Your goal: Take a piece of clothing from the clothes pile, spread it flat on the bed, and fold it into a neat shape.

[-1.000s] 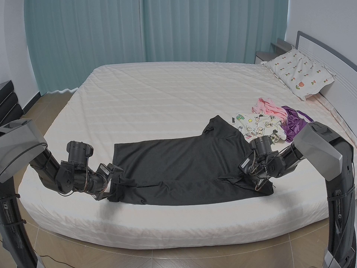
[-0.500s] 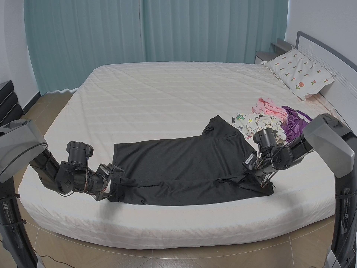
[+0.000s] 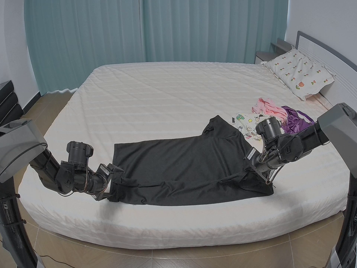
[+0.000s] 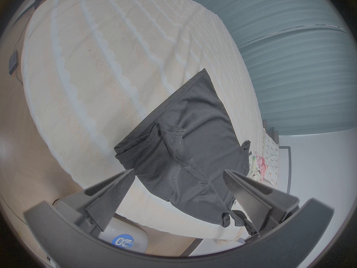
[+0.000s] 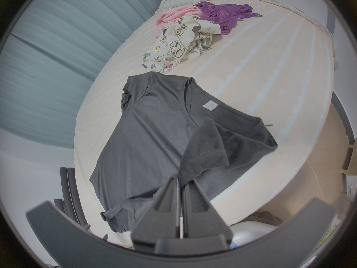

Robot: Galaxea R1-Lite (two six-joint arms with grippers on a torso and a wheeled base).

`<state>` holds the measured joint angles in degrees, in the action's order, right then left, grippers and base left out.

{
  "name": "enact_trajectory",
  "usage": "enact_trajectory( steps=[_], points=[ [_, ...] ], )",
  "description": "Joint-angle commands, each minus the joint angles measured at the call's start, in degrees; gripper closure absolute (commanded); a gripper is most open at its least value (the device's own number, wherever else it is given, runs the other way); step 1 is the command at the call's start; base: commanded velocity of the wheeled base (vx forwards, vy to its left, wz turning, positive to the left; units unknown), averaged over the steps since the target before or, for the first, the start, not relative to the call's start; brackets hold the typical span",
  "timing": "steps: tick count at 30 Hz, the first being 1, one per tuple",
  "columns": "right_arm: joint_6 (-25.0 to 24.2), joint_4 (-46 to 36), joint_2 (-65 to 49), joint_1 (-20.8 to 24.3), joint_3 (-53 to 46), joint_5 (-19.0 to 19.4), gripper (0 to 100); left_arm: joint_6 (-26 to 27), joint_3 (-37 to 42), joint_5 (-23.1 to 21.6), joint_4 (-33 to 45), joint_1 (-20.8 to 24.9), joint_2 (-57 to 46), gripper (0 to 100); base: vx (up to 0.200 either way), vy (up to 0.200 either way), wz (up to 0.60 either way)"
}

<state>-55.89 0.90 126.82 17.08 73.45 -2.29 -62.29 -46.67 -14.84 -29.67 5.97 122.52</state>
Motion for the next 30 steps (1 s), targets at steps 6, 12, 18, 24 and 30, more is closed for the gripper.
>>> enact_trajectory(
  steps=[6,12,18,24,30],
  points=[
    [1.14,0.77,-5.79,1.91,-9.46,-1.05,100,-0.02,0.00,-0.02,-0.04,0.00,0.00,0,0.000,0.000,0.00],
    [1.31,2.26,-6.85,4.19,-15.97,-3.33,100,-0.02,0.00,-0.02,-0.04,0.00,0.00,0,0.000,0.000,0.00],
    [2.63,4.72,-7.11,5.25,-19.75,-3.51,0,-0.02,0.00,-0.11,-0.04,0.00,0.00,0,0.000,0.000,0.00],
    [2.72,4.64,-7.64,4.63,-19.92,-3.33,0,-0.02,0.08,-0.11,-0.04,0.00,0.00,0,0.000,0.000,0.00],
    [2.90,6.74,-7.29,1.91,-19.04,-2.10,0,-0.02,0.08,-0.11,-0.04,0.00,0.00,0,0.000,0.000,0.00]
  ],
)
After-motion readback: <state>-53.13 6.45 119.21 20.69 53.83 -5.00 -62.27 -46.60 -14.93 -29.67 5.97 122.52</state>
